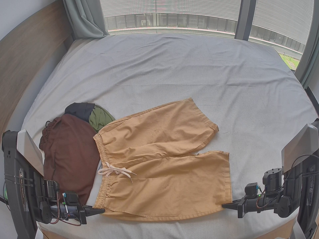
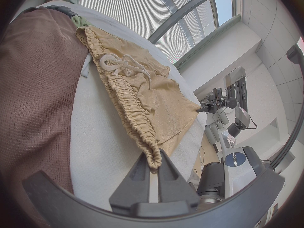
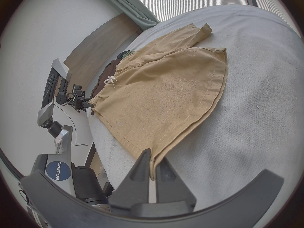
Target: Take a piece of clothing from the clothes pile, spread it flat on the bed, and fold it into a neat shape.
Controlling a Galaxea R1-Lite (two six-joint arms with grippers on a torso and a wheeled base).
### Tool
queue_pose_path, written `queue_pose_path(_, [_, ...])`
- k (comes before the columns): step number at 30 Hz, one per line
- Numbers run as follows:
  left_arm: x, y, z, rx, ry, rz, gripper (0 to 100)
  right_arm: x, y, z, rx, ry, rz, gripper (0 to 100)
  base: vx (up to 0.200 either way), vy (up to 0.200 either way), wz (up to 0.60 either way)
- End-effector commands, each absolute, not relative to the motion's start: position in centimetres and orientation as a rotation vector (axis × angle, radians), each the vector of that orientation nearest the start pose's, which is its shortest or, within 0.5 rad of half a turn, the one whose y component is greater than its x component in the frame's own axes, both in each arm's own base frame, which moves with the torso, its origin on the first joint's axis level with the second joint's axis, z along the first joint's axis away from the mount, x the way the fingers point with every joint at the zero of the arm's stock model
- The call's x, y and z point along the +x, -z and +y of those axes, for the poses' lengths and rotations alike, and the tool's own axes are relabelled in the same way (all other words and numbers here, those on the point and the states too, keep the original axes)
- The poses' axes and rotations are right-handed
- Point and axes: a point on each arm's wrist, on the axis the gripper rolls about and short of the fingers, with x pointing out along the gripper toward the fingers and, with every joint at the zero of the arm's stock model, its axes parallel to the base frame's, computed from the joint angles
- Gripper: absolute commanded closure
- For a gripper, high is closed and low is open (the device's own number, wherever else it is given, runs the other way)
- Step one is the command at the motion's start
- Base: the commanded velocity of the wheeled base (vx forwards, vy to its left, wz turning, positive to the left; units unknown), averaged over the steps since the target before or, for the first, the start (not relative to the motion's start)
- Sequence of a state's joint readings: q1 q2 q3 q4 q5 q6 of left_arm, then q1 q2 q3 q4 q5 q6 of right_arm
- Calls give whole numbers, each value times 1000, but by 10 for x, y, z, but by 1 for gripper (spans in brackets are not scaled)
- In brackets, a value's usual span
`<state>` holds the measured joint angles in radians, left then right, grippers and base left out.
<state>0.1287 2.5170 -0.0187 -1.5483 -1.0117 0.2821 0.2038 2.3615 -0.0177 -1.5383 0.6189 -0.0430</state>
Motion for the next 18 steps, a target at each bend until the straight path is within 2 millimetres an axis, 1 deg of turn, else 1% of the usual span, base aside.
queue_pose_path(1, [198,66,7,-298,913,718,100,202,38,55,135,-795,809,100,0,0,0])
queue_pose_path(10, [203,62,7,-291,923,686,100,203,35,56,136,-803,792,100,0,0,0])
queue_pose_path(11, [207,57,5,-283,931,665,100,206,28,56,134,-804,756,100,0,0,0])
queue_pose_path(12, [207,57,5,-283,931,665,100,206,28,56,134,-804,756,100,0,0,0])
queue_pose_path(13, [212,51,4,-291,928,649,100,207,22,56,141,-822,724,100,0,0,0])
queue_pose_path(14, [212,50,4,-293,927,646,100,208,21,57,142,-824,720,100,0,0,0])
queue_pose_path(18, [219,34,1,-337,920,624,100,211,1,59,183,-825,651,100,0,0,0])
